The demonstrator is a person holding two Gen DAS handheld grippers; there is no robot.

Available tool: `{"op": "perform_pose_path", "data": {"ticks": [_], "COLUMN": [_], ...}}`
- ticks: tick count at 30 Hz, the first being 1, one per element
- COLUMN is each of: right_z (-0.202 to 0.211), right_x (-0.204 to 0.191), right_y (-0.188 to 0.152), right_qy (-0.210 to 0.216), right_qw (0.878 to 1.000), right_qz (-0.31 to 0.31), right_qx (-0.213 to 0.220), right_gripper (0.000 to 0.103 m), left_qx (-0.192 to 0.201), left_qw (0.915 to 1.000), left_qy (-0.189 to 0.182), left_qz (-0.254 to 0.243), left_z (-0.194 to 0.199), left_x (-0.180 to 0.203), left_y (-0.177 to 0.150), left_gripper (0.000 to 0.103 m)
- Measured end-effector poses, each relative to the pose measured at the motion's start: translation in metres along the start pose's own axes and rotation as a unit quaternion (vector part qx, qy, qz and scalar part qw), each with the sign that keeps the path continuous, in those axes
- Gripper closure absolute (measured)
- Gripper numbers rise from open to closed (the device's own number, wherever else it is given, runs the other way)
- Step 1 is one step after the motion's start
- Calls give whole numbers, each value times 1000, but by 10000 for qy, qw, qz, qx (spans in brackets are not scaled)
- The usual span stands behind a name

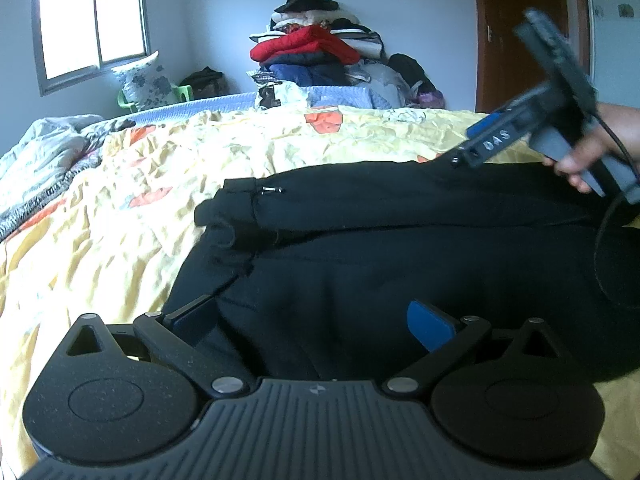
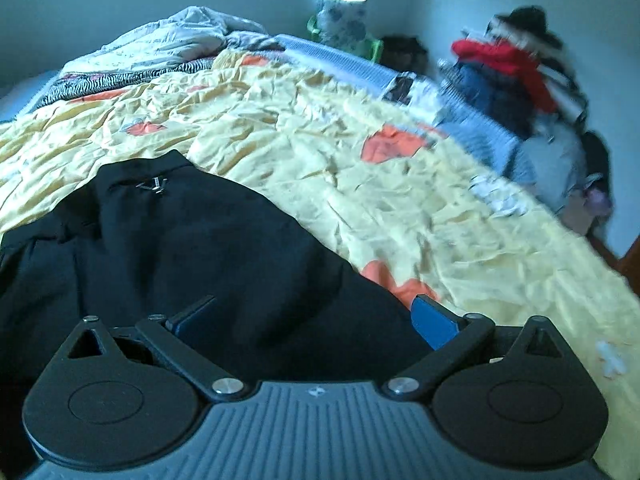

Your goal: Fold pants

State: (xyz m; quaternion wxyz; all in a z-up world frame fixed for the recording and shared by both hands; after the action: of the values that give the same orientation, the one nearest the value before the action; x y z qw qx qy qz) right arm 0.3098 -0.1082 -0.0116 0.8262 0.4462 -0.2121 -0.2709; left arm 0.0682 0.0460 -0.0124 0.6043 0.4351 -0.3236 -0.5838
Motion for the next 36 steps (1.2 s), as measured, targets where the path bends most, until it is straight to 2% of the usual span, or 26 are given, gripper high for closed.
{"op": "perform_pose_path", "data": {"ticks": [2, 7, 10, 12, 15, 18, 19, 20, 21, 22, 23, 24, 26, 27, 29, 32, 33, 34, 35, 36], "right_z": [-15, -55, -80, -95, -125, -127, -124, -118, -113, -107, -102, -94, -76, -65, -43, -13, -4, 2, 9, 13], "right_x": [9, 21, 26, 28, 31, 24, 19, 14, 9, 6, 6, 1, -16, -27, -51, -84, -94, -101, -110, -116], "right_y": [4, 19, 30, 34, 32, 31, 31, 31, 30, 29, 27, 26, 21, 19, 12, -1, -6, -11, -17, -22], "right_qy": [268, 1105, 1573, 1731, 2111, 2252, 2275, 2225, 2077, 1981, 1986, 1887, 1618, 1472, 1216, 868, 815, 782, 728, 703], "right_qw": [9996, 9927, 9858, 9830, 9717, 9705, 9708, 9731, 9768, 9788, 9788, 9809, 9837, 9833, 9786, 9633, 9581, 9531, 9458, 9402], "right_qz": [-101, -461, -550, -558, -780, -521, -356, -132, 56, 83, 101, 241, 750, 1060, 1654, 2505, 2703, 2871, 3110, 3274], "right_qx": [-51, -168, -184, -259, -724, -682, -677, -588, -519, -506, -493, -414, -246, -136, 104, 416, 493, 548, 588, 614], "right_gripper": [5, 6, 6, 6, 5, 6, 24, 62, 78, 89, 93, 94, 95, 95, 95, 97, 97, 97, 97, 97], "left_qx": [2, -86, -97, -97, -152, -253, -288, -324, -355, -378, -414, -452, -564, -647, -810, -1211, -1256, -1282, -1281, -1241], "left_qw": [10000, 9998, 9995, 9994, 9990, 9983, 9979, 9974, 9966, 9956, 9938, 9918, 9827, 9745, 9477, 9064, 8955, 8894, 8876, 8894], "left_qy": [29, -56, 24, 109, 196, 190, 166, 125, 76, 34, -19, -69, -275, -426, -760, -1088, -1189, -1240, -1240, -1224], "left_qz": [-48, 149, 286, 327, 366, 486, 550, 637, 740, 853, 1029, 1196, 1744, 2107, 2991, 3898, 4101, 4209, 4246, 4226], "left_z": [-5, -27, -38, -45, -52, -58, -61, -65, -67, -69, -72, -76, -85, -91, -105, -129, -135, -139, -142, -144], "left_x": [-1, -11, -18, -22, -26, -30, -33, -35, -37, -40, -44, -48, -60, -68, -87, -104, -107, -110, -110, -110], "left_y": [5, 26, 36, 39, 41, 42, 43, 45, 47, 49, 53, 56, 64, 68, 73, 77, 79, 82, 84, 88], "left_gripper": [1, 0, 0, 1, 1, 1, 1, 1, 1, 1, 1, 1, 1, 1, 1, 1, 1, 1, 1, 1]}}
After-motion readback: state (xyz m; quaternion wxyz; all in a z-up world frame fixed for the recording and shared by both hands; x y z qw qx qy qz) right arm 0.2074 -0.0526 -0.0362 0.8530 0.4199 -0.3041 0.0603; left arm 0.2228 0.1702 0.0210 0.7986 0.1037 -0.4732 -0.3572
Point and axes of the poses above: each gripper's, at about its wrist camera, not at the fingertips, and z roughly against the way its jaws point, x to its right, y to its top, the point moved 2 cm from there along -z, roughly the way its jaws point, and after that the axes turned 9 degrees about x, right-handed, at the moved point
